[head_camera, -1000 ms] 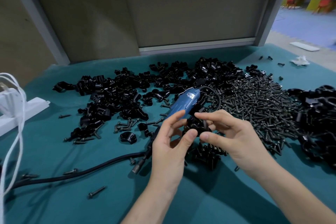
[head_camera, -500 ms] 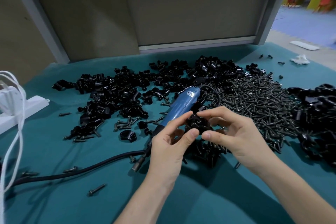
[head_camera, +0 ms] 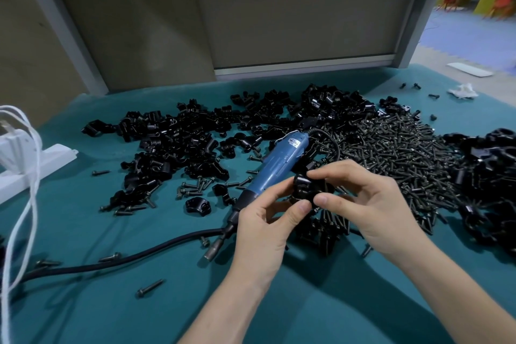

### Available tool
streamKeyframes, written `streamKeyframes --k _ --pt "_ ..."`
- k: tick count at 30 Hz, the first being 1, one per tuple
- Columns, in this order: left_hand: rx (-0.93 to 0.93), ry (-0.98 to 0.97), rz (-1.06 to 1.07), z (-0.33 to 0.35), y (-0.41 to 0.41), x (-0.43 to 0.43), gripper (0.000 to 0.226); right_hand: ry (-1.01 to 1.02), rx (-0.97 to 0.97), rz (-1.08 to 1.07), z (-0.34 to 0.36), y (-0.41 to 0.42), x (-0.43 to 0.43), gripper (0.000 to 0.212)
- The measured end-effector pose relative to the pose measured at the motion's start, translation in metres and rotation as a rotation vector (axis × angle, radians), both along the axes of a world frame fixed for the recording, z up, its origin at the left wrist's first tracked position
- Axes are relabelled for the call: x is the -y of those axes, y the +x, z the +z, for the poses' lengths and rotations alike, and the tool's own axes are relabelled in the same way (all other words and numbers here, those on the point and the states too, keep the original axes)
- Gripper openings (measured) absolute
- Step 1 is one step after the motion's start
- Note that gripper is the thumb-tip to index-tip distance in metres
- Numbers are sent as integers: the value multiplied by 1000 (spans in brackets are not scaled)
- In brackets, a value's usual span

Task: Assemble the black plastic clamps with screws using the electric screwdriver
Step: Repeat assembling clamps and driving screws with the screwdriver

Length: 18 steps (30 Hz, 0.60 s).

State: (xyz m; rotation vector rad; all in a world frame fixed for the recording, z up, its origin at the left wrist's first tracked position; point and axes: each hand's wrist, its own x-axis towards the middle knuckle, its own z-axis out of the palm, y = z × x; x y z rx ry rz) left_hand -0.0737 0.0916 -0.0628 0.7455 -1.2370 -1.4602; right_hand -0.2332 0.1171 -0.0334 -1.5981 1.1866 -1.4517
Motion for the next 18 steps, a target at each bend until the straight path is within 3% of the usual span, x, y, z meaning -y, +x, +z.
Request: streamKeyframes --k 12,18 --pt "176 -103 -10 1 3 -1 39 41 -115 75 3 -10 2 28" --pt "310 -125 -67 -1 12 -2 30 165 -215 169 4 -19 2 31"
